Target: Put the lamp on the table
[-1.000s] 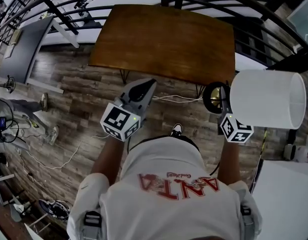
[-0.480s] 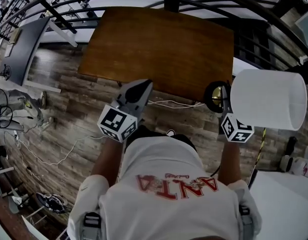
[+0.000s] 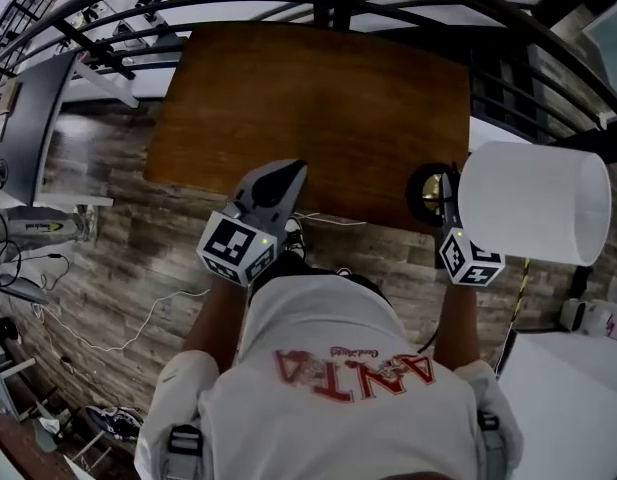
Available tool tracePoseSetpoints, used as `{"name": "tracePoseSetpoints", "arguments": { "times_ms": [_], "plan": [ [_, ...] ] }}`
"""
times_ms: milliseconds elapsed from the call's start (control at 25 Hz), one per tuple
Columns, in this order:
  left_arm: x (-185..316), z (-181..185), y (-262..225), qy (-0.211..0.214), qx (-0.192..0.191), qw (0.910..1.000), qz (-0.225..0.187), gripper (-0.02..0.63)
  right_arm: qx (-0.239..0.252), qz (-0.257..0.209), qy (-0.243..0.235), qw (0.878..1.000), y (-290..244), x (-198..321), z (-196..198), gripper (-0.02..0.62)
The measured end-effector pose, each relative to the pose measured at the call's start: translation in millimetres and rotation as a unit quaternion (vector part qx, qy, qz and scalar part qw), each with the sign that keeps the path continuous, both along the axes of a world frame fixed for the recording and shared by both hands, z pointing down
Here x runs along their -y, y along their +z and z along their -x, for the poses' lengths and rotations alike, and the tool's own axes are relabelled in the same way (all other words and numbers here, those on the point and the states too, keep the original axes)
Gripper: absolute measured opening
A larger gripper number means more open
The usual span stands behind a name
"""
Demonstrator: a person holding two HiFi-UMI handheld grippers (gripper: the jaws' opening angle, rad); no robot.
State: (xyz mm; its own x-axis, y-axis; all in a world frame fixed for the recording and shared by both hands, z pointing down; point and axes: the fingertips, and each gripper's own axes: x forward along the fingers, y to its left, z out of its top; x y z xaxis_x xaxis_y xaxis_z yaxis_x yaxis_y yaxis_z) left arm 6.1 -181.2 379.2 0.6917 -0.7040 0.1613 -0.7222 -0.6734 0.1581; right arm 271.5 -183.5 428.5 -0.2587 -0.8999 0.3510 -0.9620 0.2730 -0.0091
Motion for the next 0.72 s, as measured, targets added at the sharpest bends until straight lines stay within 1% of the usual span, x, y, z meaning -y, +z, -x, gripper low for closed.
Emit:
{"name": "tracePoseSetpoints", "arguments": {
  "times_ms": [160,280,440,560,720],
  "plan": [
    [46.7,12.8,-1.6,0.032,-0.005,0.9995,0.004,0.009,-0.002,0.002,0.031,1.000,-6.2,35.2,14.9,0.058],
    [79.0,29.0,-2.9,0.047,-0.006,0.9989,0.005,0.009,-0.005,0.003,0.048,0.999,-8.8,60.6,29.4,0.058],
    [103.9,38.0,-1.9,0.062,-0.007,0.9980,0.005,0.009,-0.006,-0.003,0.066,0.998,-11.8,83.3,36.3,0.058],
    [113.4,36.8,1.5,0.066,-0.010,0.9978,0.002,0.009,-0.004,-0.006,0.069,0.998,-9.4,95.5,35.6,0.058],
    [128.4,35.1,8.7,0.055,-0.009,0.9983,0.016,0.009,-0.004,0.003,0.059,0.998,-4.0,114.0,36.8,0.058]
  ]
}}
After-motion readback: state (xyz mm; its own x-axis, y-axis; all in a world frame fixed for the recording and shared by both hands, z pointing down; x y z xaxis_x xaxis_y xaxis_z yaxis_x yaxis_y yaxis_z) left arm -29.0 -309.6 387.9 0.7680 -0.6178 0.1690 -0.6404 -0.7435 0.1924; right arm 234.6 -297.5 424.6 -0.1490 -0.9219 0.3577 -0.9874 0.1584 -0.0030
